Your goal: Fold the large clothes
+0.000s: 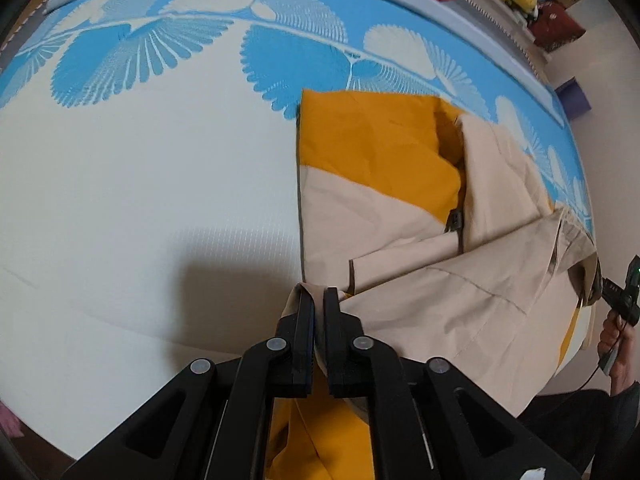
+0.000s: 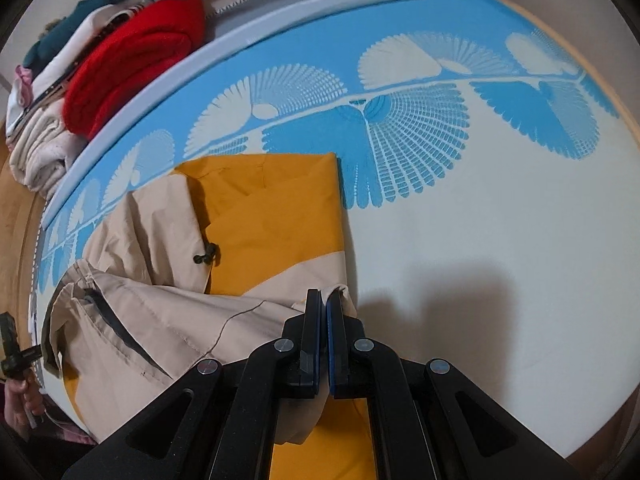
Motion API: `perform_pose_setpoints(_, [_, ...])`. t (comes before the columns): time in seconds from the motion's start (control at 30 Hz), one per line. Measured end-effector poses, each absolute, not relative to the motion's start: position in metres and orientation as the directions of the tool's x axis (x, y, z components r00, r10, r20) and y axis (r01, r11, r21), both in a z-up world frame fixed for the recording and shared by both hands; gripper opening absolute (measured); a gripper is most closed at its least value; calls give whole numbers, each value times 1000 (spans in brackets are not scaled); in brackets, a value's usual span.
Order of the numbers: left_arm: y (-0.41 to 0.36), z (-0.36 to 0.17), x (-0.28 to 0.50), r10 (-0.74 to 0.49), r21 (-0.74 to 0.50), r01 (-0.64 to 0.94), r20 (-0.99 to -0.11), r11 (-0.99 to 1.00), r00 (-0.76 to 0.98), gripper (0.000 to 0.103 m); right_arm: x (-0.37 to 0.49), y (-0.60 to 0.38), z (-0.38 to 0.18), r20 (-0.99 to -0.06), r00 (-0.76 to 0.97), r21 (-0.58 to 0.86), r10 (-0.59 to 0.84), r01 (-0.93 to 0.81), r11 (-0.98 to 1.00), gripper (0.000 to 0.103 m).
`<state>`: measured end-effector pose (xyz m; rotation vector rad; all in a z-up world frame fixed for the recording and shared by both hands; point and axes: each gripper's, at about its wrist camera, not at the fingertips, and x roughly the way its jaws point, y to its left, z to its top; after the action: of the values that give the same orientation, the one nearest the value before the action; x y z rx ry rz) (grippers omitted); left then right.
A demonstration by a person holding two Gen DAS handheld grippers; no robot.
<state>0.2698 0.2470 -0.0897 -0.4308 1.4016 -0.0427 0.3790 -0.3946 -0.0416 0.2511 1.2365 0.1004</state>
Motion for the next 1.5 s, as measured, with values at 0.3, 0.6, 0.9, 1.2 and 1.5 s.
perform_pose_setpoints(0.3, [287, -41, 239, -328, -459, -370, -871, 808, 365, 39, 362, -423, -16, -871, 439, 323, 221, 170, 931, 16])
perform_pose_setpoints(0.6, [278, -56, 217, -278, -383, -407, -915, 829, 294, 40, 335, -417, -38, -907, 350, 296, 234, 133, 946, 39])
perform_pose_setpoints(0.9, [269, -87, 234, -269, -338, -408, -938, 848, 218, 42, 341, -406, -78, -947, 208, 268, 245, 91, 959, 39])
perform_pose_setpoints(1.2, [256, -109, 256, -285, -329, -373, -944, 868, 168, 41, 347, -395, -93, -960, 151, 245, 235, 51, 968, 39])
perform_pose_setpoints(1.5, [253, -82, 258, -283, -362, -307, -919, 880, 274, 2, 343, -389, -63, -936, 236, 263, 260, -18, 965, 4])
